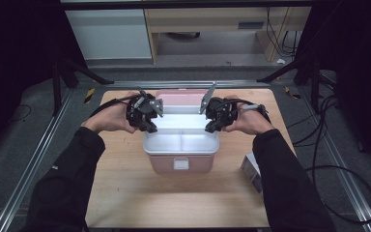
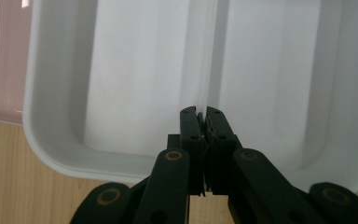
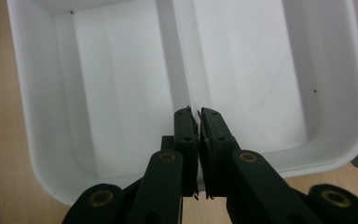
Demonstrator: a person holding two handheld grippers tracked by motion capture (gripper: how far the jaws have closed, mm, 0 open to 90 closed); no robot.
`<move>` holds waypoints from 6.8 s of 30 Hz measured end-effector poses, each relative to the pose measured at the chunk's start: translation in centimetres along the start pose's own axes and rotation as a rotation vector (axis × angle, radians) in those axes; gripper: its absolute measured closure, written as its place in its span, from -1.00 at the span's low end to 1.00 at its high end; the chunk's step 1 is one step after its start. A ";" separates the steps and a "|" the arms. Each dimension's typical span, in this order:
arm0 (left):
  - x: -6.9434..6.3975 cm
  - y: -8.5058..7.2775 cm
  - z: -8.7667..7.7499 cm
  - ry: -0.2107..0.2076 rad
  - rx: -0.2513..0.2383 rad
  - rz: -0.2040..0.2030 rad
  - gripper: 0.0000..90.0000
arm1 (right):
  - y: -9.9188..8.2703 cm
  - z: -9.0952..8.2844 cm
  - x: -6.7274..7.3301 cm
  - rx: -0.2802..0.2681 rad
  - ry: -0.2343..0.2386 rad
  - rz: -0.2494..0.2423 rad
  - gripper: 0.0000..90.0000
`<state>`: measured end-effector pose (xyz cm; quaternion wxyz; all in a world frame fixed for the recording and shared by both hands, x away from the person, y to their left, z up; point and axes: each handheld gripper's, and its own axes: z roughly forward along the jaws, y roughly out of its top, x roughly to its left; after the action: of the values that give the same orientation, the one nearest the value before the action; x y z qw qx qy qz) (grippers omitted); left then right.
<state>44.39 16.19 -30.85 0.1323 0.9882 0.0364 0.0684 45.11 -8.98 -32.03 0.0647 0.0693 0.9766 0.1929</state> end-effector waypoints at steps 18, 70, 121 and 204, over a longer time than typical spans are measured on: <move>-8.7 0.4 -2.6 -0.033 0.013 0.030 0.94 | -0.1 -2.8 8.7 0.056 0.051 -0.030 0.96; -13.6 -3.6 13.5 -0.177 0.073 -0.033 0.93 | -6.3 11.9 14.2 0.104 0.159 -0.047 0.98; -9.2 -14.0 8.1 0.358 -0.304 -0.882 -0.56 | -15.2 1.0 8.3 -0.275 -0.369 0.713 -0.23; -8.4 -15.7 9.3 0.304 -0.239 -0.887 -0.44 | -16.2 0.1 6.5 0.067 -0.206 0.873 0.27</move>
<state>36.60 28.12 -44.95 0.2543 0.8341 0.4650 0.1528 36.93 -22.72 -39.05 0.0720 0.4958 0.8501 0.1625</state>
